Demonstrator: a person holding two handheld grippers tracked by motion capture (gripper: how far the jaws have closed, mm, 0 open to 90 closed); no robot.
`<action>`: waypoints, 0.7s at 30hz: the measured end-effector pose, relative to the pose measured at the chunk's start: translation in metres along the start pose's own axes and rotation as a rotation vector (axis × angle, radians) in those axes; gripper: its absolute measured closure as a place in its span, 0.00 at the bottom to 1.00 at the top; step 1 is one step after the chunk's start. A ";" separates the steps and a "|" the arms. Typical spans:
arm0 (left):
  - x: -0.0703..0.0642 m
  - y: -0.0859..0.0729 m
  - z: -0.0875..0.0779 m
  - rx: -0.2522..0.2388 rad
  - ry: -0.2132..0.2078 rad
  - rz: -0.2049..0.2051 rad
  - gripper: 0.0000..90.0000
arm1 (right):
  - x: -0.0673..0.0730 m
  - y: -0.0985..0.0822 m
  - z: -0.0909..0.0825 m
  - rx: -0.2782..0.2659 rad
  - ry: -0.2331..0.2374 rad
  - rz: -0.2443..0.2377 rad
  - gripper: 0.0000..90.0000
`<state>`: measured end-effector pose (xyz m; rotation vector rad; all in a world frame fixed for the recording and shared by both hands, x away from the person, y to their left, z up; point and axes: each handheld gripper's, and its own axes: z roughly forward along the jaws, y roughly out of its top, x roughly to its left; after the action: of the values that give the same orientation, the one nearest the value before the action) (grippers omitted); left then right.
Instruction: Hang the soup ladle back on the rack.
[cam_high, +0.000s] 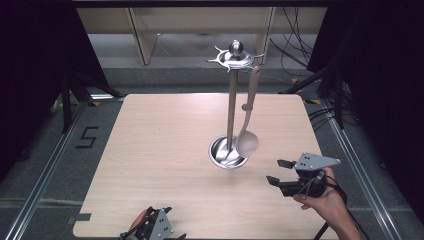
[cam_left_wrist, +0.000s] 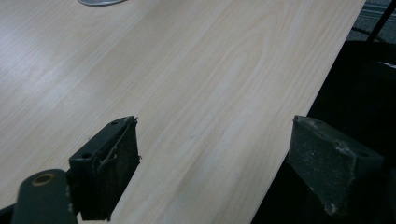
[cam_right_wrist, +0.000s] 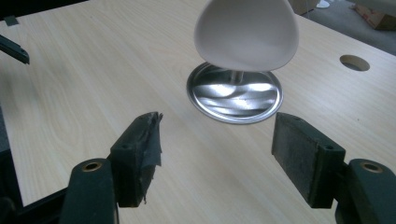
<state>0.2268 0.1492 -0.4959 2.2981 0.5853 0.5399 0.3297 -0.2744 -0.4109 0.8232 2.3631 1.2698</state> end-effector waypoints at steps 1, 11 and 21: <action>0.000 0.000 0.000 0.000 -0.001 -0.002 0.17 | 0.002 -0.001 -0.001 -0.001 -0.003 0.026 0.37; -0.001 -0.001 -0.001 -0.018 -0.006 -0.013 0.17 | 0.010 -0.011 -0.001 0.027 0.002 0.043 0.35; -0.001 -0.001 0.000 -0.003 0.001 0.004 0.17 | 0.012 -0.020 0.002 0.030 -0.001 0.034 0.33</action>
<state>0.2257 0.1499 -0.4967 2.2966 0.5796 0.5436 0.3151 -0.2747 -0.4288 0.8761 2.3824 1.2497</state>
